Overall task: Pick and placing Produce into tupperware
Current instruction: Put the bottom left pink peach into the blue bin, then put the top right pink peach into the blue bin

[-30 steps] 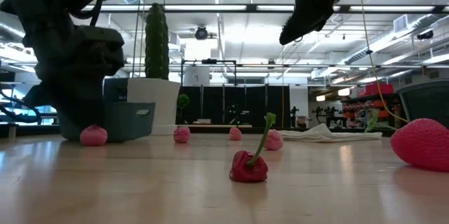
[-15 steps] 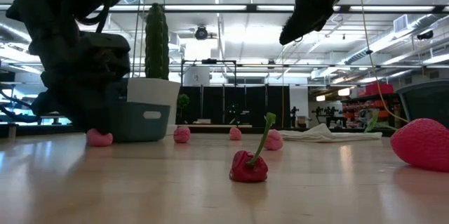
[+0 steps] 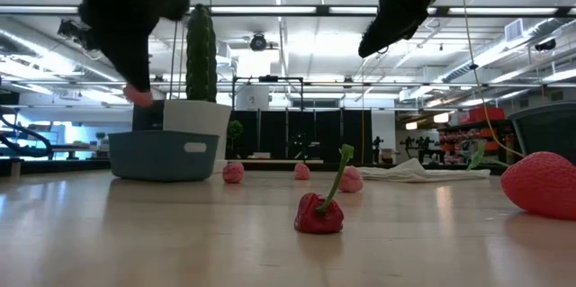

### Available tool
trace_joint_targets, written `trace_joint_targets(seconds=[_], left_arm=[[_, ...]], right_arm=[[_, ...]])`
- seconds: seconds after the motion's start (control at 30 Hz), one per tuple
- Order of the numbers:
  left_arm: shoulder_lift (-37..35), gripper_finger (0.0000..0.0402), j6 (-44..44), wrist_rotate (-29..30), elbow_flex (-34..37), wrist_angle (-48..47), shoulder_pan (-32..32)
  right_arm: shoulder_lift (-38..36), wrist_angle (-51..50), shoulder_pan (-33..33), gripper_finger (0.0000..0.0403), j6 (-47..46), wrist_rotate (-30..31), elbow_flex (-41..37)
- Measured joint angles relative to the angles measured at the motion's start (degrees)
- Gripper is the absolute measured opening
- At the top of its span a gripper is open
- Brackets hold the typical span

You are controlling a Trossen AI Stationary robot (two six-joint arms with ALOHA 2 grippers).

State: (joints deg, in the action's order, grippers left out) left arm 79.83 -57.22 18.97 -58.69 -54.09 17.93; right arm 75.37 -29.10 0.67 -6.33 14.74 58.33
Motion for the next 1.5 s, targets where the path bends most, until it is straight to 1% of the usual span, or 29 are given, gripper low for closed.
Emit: trace_joint_targets(seconds=[0.07,0.1,0.17,0.23,0.33,0.5,0.6,0.67,0.73,0.93,1.1,1.23,1.33,1.4,1.5], left_arm=[[-0.07,0.0014,-4.40,4.46,-3.93,-10.29,-0.75],[-0.07,0.0014,-5.65,4.98,-5.37,-13.77,-1.27],[-0.08,0.0018,-5.98,5.05,-7.09,-17.18,-2.09],[-0.09,0.0027,-5.76,4.31,-7.26,-17.99,-3.10],[-0.09,0.0031,-3.22,2.42,-5.23,-15.72,-5.52],[-0.09,0.0020,2.30,2.20,1.76,-8.33,-11.68],[-0.09,0.0023,7.09,2.32,5.19,0.20,-14.98],[-0.07,0.0035,10.47,2.03,7.03,6.61,-16.54],[-0.07,0.0049,14.38,1.07,8.26,10.72,-17.91],[-0.09,0.0096,20.53,-2.12,10.13,9.39,-20.90],[-0.07,0.0134,20.58,-2.60,11.23,9.62,-21.09],[-0.07,0.0155,20.41,-2.57,10.83,9.64,-21.09],[-0.07,0.0161,18.62,-2.59,9.22,9.38,-21.09],[-0.07,0.0158,18.23,-2.57,6.60,8.63,-21.13],[-0.07,0.0145,22.44,-2.50,1.22,6.81,-21.16]], right_arm=[[0.00,0.00,0.00,0.0101,-0.06,0.00,0.00],[0.00,0.00,0.00,0.0101,-0.06,0.00,0.00],[0.00,0.00,0.00,0.0101,-0.07,0.00,0.00],[0.00,0.00,0.00,0.0101,-0.09,0.00,0.00],[0.00,0.01,0.00,0.0101,-0.11,0.00,0.00],[0.00,0.00,0.00,0.0101,-0.38,0.00,0.00],[0.00,0.00,0.00,0.0101,-1.27,0.00,0.00],[0.00,0.00,0.00,0.0101,-1.17,0.00,0.00],[0.00,0.00,0.00,0.0101,-1.14,0.00,0.00],[0.00,0.00,0.00,0.0101,-0.89,0.00,0.00],[0.00,0.00,0.00,0.0101,-0.24,0.00,0.00],[0.00,0.02,0.00,0.0101,-0.22,0.00,0.00],[0.00,0.02,0.00,0.0101,0.25,0.01,0.00],[-0.01,0.62,0.00,0.0101,1.74,0.02,-0.27],[-0.07,4.34,0.00,0.0101,5.63,-0.16,-3.18]])
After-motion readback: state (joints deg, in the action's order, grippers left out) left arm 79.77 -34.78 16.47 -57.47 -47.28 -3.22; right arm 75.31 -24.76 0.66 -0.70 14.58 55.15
